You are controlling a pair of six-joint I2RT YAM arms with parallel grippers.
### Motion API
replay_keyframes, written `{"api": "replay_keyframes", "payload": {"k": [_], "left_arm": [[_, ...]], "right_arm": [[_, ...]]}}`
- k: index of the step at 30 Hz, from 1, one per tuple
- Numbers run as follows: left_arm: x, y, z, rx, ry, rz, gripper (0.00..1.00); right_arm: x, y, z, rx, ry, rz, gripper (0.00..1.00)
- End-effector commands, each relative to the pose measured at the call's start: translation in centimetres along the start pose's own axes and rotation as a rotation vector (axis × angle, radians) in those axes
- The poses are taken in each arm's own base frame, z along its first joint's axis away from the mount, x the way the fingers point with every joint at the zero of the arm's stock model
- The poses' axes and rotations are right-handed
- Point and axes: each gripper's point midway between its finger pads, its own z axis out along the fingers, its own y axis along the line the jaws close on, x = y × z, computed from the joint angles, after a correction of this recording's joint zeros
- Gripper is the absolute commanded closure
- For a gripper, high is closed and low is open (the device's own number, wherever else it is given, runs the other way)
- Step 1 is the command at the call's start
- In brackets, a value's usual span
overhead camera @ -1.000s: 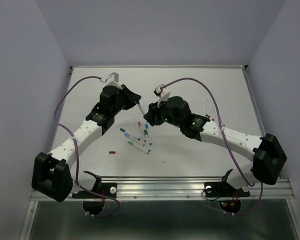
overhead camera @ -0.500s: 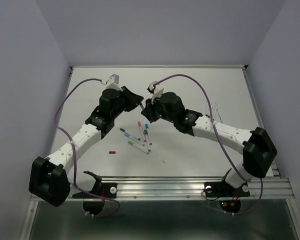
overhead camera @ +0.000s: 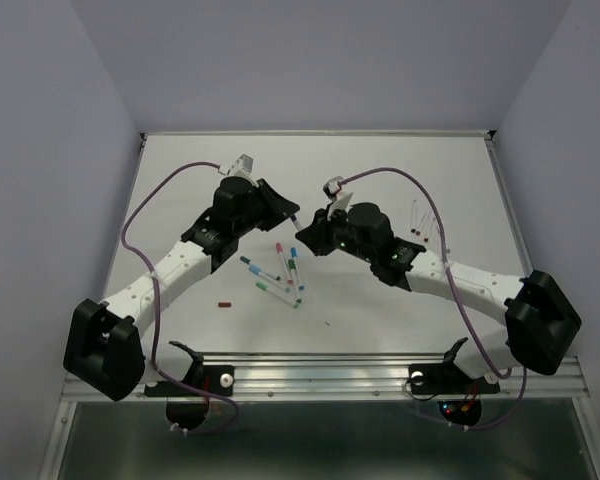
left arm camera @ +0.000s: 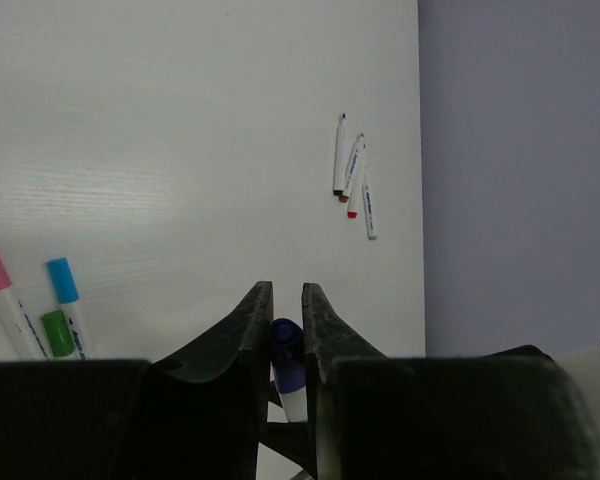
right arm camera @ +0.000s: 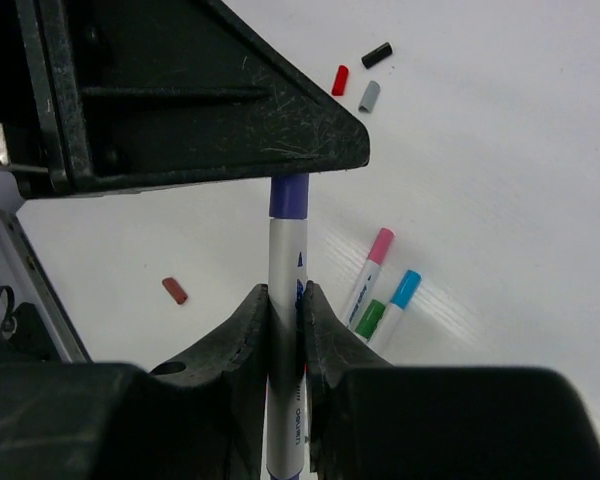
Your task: Open the pen caps
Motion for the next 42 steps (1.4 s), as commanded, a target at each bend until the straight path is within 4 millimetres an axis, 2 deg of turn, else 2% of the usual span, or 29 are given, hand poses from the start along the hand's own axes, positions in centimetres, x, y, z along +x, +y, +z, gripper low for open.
{"api": "replay_keyframes", "payload": {"k": [1,5,12,16,18,19,20,21,23,24,27,29,30,34,39,42], "left_arm": [[-11.5,1.2,0.0,-0.091,-0.38,-0.025,1.0],[-12.8,2.8,-0.1,-0.125,-0.422,-0.058,1.0],[-13.9,5.6,-0.5,-0.21,-0.467,-0.09,1.0],[-14.5,6.5,-0.1,-0.229,-0.464,-0.08,1.0],[-14.6,7.2,0.5,-0.259,-0.446,-0.065,1.0],[-13.9,8.6,1.1,-0.313,-0.412,-0.044,1.0],[-13.8,8.7,1.0,-0.325,-0.403,-0.033,1.0],[-13.3,10.1,1.4,-0.385,-0.375,-0.028,1.0],[-12.5,11.9,1.8,-0.448,-0.345,-0.005,1.0],[-11.7,13.6,2.0,-0.509,-0.322,0.002,1.0],[-10.2,16.9,2.1,-0.633,-0.277,0.012,1.0],[-9.5,18.4,2.5,-0.683,-0.254,0.016,1.0],[-9.2,19.0,2.5,-0.704,-0.244,0.02,1.0],[-8.5,21.1,3.2,-0.785,-0.207,0.029,0.97],[-7.4,24.1,4.3,-0.852,-0.165,0.028,0.96],[-7.1,25.0,4.8,-0.866,-0.147,0.024,0.9]], "right_arm": [[5.9,3.4,-3.5,-0.197,0.151,0.106,0.99],[7.2,3.5,-4.1,-0.214,0.175,0.131,0.99],[7.6,4.3,-4.7,-0.266,0.182,0.145,0.99],[7.7,2.7,-5.0,-0.173,0.16,0.151,0.99],[7.2,0.3,-4.9,-0.055,0.134,0.149,0.99],[7.0,-1.9,-4.9,0.044,0.127,0.165,0.99],[7.2,-2.4,-5.0,0.075,0.131,0.167,0.99],[7.1,-4.6,-5.3,0.159,0.122,0.184,0.99],[6.8,-6.7,-5.7,0.229,0.109,0.199,0.99],[6.7,-8.2,-6.1,0.273,0.105,0.211,0.99],[6.2,-11.8,-7.3,0.401,0.078,0.22,0.99],[5.7,-13.3,-7.7,0.458,0.058,0.216,0.99],[6.2,-14.4,-8.3,0.499,0.08,0.219,0.99],[6.4,-16.8,-9.2,0.578,0.075,0.236,0.99],[7.0,-18.6,-9.7,0.631,0.084,0.257,0.99],[7.3,-19.5,-10.1,0.651,0.089,0.268,0.99]]}}
